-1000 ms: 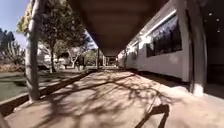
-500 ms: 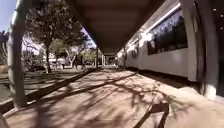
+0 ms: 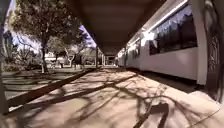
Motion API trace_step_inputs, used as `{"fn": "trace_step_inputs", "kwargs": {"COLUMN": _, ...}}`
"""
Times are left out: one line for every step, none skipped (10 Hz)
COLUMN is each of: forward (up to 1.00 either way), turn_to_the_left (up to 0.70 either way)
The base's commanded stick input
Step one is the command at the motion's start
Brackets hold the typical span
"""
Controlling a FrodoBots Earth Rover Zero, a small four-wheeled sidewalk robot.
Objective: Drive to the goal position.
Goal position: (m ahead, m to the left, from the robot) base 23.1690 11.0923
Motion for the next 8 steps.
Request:
{"fn": "trace_step_inputs", "kwargs": {"forward": 0.70, "turn_to_the_left": 0.00}}
{"fn": "trace_step_inputs", "kwargs": {"forward": 0.70, "turn_to_the_left": 0.00}}
{"fn": "trace_step_inputs", "kwargs": {"forward": 0.70, "turn_to_the_left": 0.00}}
{"fn": "trace_step_inputs", "kwargs": {"forward": 0.70, "turn_to_the_left": 0.00}}
{"fn": "trace_step_inputs", "kwargs": {"forward": 0.70, "turn_to_the_left": 0.00}}
{"fn": "trace_step_inputs", "kwargs": {"forward": 0.70, "turn_to_the_left": 0.00}}
{"fn": "trace_step_inputs", "kwargs": {"forward": 0.70, "turn_to_the_left": 0.00}}
{"fn": "trace_step_inputs", "kwargs": {"forward": 0.70, "turn_to_the_left": 0.00}}
